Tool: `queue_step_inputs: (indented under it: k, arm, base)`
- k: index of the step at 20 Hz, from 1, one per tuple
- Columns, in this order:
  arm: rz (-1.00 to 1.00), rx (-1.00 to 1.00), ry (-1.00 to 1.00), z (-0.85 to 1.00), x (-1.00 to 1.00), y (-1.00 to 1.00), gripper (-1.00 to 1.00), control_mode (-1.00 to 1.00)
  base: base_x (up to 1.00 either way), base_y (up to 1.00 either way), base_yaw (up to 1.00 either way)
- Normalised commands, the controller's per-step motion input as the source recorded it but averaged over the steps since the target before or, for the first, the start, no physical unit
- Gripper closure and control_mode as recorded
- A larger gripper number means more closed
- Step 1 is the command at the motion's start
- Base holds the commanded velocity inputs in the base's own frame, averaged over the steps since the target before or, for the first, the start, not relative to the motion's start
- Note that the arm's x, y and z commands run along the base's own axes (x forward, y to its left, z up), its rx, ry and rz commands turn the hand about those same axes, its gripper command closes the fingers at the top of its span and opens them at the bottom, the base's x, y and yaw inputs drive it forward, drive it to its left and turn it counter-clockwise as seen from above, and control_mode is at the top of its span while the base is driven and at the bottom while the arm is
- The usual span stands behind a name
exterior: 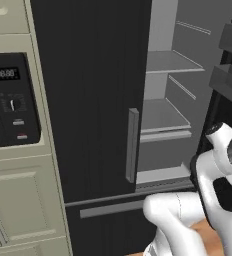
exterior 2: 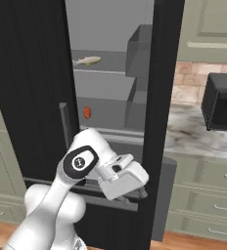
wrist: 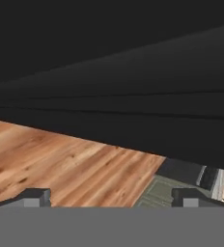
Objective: Gather the carrot and sweet potato from the fridge and place them on a tray on the dining counter. Then gather the fishs from the fridge and place them on the other tray.
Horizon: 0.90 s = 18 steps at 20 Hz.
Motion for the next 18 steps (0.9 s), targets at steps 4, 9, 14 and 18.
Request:
queue_step_inputs:
  k: [4,9,14,18]
  arm:
    - [0.00,-0.04,-0.16,0.47,0.00,0.54,-1.00,-1.00]
    - [0.01,-0.03,-0.18,0.46,0.01,0.57,-1.00,-1.00]
    - [0.09,0.01,-0.26,0.12,0.27,0.56,-1.00,-1.00]
    - [0.19,0.04,-0.25,0.01,0.17,0.46,-1.00,-1.00]
  base:
    - [0.00,0.00,0.00]
    - [0.00,0.00,0.00]
    - [0.00,0.00,0.00]
    - [0.00,0.00,0.00]
